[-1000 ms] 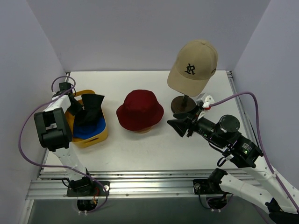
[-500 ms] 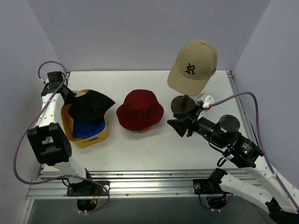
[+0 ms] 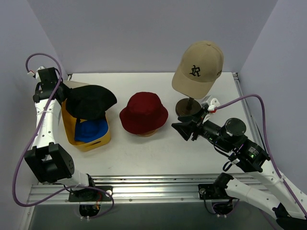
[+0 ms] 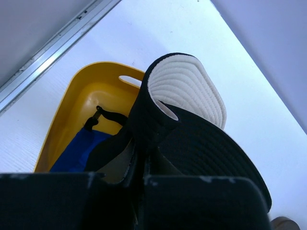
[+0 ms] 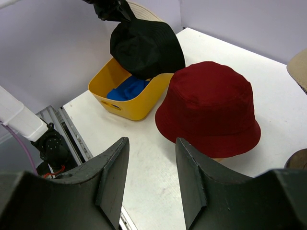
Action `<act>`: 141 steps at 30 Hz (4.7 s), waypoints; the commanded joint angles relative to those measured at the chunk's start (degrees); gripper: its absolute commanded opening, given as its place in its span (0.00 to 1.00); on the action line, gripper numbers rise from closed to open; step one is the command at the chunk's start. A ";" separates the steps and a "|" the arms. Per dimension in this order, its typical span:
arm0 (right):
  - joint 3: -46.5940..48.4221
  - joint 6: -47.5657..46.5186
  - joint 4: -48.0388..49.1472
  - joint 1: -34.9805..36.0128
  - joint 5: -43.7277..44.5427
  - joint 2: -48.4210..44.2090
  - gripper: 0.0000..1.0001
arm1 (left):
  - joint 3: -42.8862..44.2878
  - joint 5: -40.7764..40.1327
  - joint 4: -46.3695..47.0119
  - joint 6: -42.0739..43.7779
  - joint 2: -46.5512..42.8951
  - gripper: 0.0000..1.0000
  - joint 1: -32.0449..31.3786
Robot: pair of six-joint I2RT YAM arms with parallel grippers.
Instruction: Stack the hats
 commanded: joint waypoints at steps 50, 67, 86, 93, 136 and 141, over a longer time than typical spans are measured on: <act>-0.58 0.33 2.46 0.76 -1.27 -2.50 0.40 | -16.07 -3.78 -26.27 12.35 -17.42 0.64 -25.65; -0.40 0.15 2.20 0.93 -1.09 -4.26 0.40 | -18.01 -8.61 -23.28 12.18 1.92 0.72 -25.38; -0.49 0.07 2.29 1.02 -0.74 -4.17 0.41 | -19.51 -7.39 -19.49 14.55 15.89 0.69 -21.16; -0.49 0.07 2.37 1.11 -0.74 -4.61 0.41 | -17.84 -9.76 -21.25 13.76 10.55 0.03 -20.73; -0.58 -0.20 2.29 1.37 -0.22 -2.59 0.41 | -7.38 0.26 -7.62 5.15 5.78 0.37 -5.52; -0.32 -0.28 2.55 1.37 -0.21 -0.66 0.41 | 2.69 -7.72 -15.78 7.07 0.80 0.02 -5.61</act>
